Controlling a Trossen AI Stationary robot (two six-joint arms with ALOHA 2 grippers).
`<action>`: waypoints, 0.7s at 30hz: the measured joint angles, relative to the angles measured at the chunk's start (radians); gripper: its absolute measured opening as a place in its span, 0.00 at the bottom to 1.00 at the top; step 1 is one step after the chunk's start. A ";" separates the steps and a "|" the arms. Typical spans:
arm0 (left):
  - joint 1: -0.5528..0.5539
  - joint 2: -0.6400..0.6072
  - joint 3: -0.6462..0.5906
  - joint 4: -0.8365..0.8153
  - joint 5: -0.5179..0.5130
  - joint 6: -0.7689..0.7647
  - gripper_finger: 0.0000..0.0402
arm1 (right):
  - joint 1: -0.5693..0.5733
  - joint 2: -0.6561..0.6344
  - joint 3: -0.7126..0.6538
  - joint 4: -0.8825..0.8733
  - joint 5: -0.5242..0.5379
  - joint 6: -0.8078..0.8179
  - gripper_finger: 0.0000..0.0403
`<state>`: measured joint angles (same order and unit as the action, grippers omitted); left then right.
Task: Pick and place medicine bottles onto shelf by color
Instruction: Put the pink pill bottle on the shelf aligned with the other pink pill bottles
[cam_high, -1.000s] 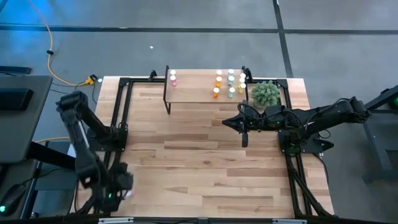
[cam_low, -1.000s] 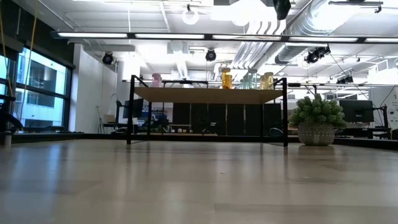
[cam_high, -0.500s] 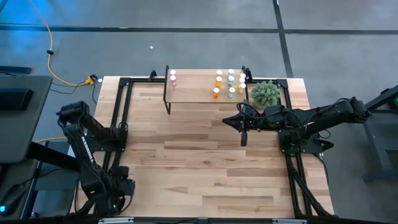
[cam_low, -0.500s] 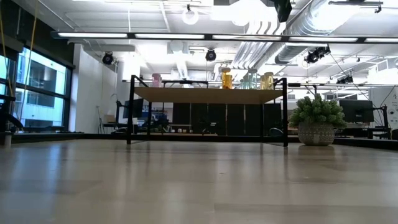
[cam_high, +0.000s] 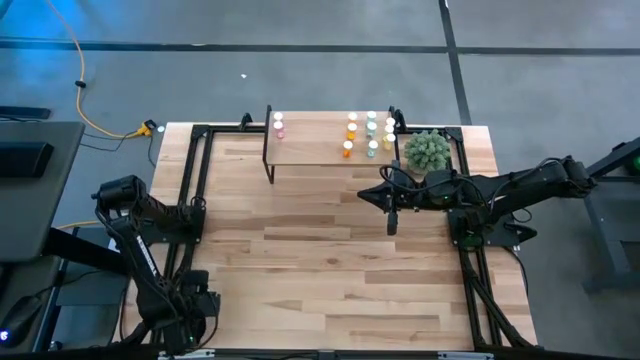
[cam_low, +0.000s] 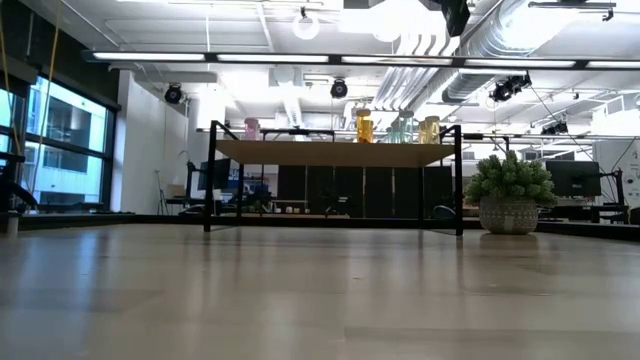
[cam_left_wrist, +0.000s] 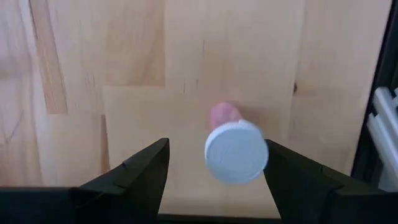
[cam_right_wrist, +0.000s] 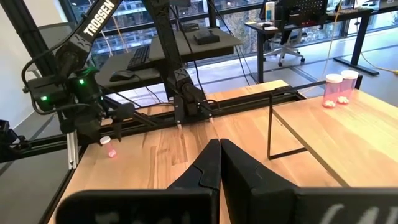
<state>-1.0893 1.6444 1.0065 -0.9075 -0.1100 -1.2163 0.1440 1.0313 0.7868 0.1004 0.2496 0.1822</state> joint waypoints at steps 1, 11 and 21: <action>0.001 0.000 0.000 0.005 0.000 -0.001 0.59 | 0.000 0.000 0.000 0.000 0.001 0.000 0.00; 0.000 -0.012 0.000 0.018 0.011 0.015 0.47 | 0.000 0.000 0.000 -0.015 0.013 0.000 0.00; 0.001 -0.013 0.000 0.018 -0.035 0.015 0.33 | 0.000 0.000 0.000 -0.033 0.013 0.000 0.00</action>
<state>-1.0885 1.6314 1.0065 -0.8894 -0.1450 -1.2011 0.1437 1.0313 0.7868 0.0676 0.2626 0.1822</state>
